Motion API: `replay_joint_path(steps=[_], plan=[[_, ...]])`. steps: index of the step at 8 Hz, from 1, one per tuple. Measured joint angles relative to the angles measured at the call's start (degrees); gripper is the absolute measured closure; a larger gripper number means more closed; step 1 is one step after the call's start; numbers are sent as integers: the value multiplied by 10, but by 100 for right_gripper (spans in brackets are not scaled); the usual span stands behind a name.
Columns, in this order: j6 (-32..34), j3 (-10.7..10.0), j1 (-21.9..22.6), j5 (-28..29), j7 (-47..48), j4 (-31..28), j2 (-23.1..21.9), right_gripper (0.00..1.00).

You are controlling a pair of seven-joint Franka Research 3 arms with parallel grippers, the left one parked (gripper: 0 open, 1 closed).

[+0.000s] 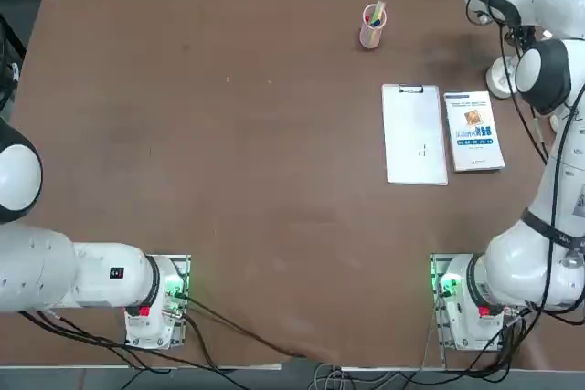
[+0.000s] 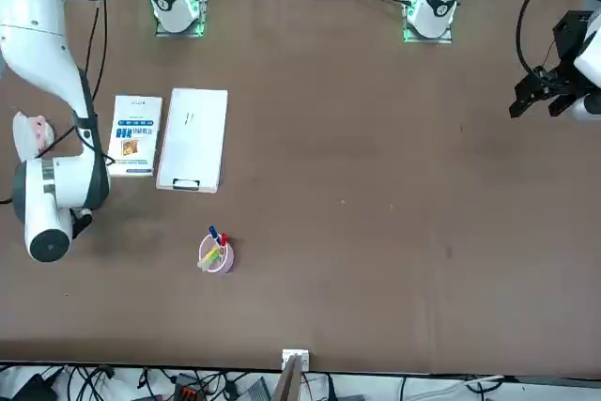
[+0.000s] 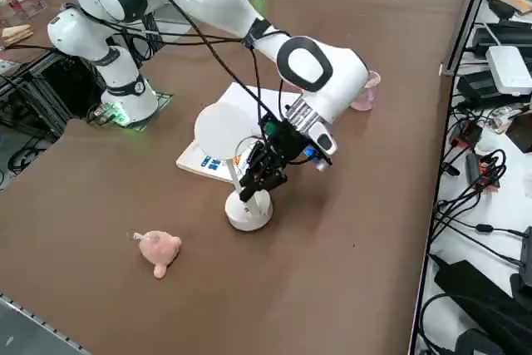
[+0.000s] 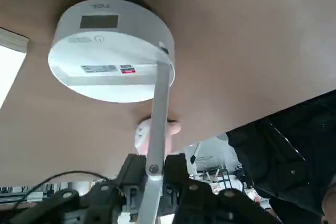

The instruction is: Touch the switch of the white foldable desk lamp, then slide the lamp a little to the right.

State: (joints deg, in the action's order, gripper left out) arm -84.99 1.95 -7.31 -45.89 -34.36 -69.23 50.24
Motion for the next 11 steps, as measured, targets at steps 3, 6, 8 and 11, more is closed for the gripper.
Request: replay_joint_path(steps=[3,6,8,11], plan=[[-2,0,0,0,0,2,0,48],[-6,0,2,0,0,2,0,22],[-22,2,15,-6,0,6,0,1],[-25,6,69,-50,-12,30,-4,0]])
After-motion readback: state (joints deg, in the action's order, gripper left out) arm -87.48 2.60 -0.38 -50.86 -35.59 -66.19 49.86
